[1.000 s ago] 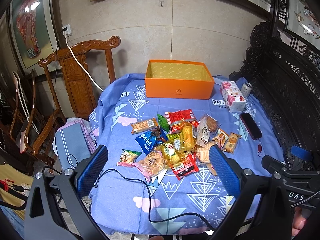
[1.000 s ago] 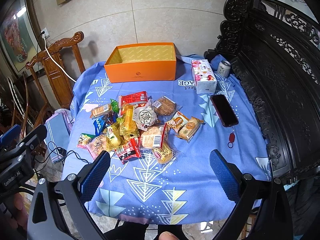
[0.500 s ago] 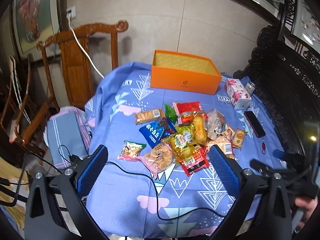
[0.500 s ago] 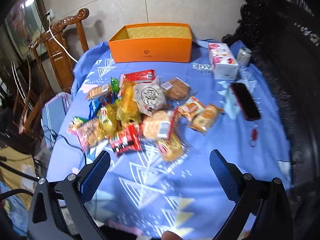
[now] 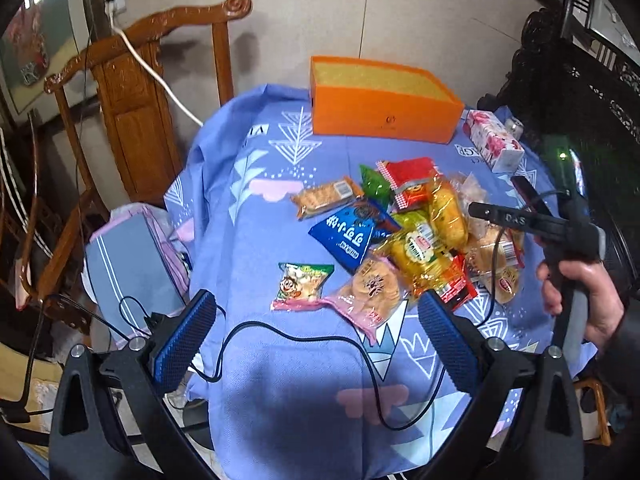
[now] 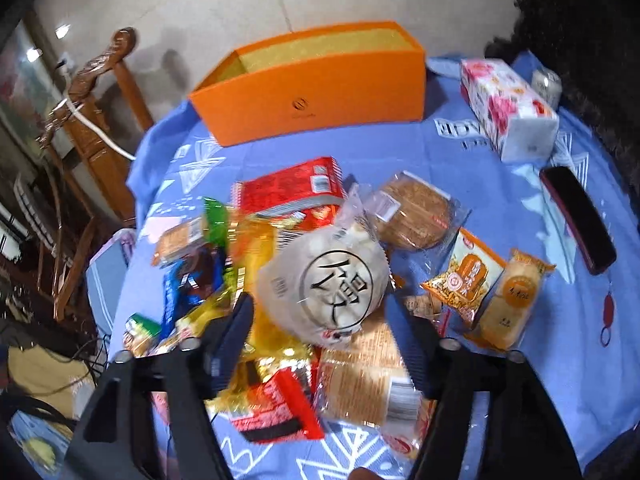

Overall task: Organize snacks
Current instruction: 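Reach the right tool into the pile and grasp the white round bun bag, then grasp the yellow bread bag with the left tool while the right tool holds the white bun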

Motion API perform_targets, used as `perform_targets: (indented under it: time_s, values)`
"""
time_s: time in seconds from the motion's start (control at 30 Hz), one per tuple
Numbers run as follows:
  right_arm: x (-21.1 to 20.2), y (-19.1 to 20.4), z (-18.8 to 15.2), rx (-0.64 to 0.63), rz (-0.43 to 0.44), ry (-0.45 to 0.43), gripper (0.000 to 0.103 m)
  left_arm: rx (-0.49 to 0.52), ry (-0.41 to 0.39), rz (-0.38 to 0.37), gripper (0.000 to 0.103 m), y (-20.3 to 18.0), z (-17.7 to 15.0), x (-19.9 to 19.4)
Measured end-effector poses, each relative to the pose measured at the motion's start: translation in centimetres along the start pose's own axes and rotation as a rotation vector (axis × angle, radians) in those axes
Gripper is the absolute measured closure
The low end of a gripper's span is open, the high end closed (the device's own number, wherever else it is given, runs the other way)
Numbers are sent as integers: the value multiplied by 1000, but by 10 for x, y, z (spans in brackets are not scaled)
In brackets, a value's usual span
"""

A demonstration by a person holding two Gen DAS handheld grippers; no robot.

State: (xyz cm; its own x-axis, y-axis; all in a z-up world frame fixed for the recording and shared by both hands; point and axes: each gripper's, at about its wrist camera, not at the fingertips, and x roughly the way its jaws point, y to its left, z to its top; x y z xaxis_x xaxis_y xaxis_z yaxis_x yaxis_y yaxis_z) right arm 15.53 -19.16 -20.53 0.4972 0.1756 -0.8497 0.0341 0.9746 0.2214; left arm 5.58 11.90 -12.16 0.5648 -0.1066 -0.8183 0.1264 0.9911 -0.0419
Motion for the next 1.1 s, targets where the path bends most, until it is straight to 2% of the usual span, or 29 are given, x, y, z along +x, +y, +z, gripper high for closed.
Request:
perform_targets:
  time_s: [0.07, 0.17, 0.27, 0.43, 0.6, 0.73, 0.87, 0.9, 0.93, 1.03, 1.1]
  values:
    - [7, -4, -1, 24, -2, 18, 58, -4, 7, -5, 4, 5, 0, 5]
    - [13, -8, -2, 25, -19, 25, 61, -15, 9, -4, 4, 7, 1, 10]
    - [20, -10, 1, 11, 2, 45, 63, -24, 1, -34, 4, 0, 6, 17]
    - [13, -8, 3, -12, 10, 46, 75, 36, -39, -70, 4, -41, 16, 43]
    - [-32, -14, -1, 17, 69, -9, 76, 100, 3, -89, 4, -87, 20, 87]
    - [-67, -19, -11, 27, 119, -29, 76, 60, 48, -101, 4, -103, 20, 123]
    - [-79, -33, -20, 75, 138, -13, 76, 67, 63, -99, 4, -119, 14, 153]
    - [-80, -35, -22, 78, 135, -11, 76, 78, 73, -91, 8, -122, 12, 159]
    - [-81, -38, -25, 79, 133, -7, 76, 84, 83, -89, 17, -126, 10, 164]
    - [-81, -46, -30, 90, 130, 2, 75, 79, 109, -120, 36, -130, 2, 176]
    - [-80, -50, -33, 97, 133, 9, 75, 68, 110, -133, 40, -131, -1, 179]
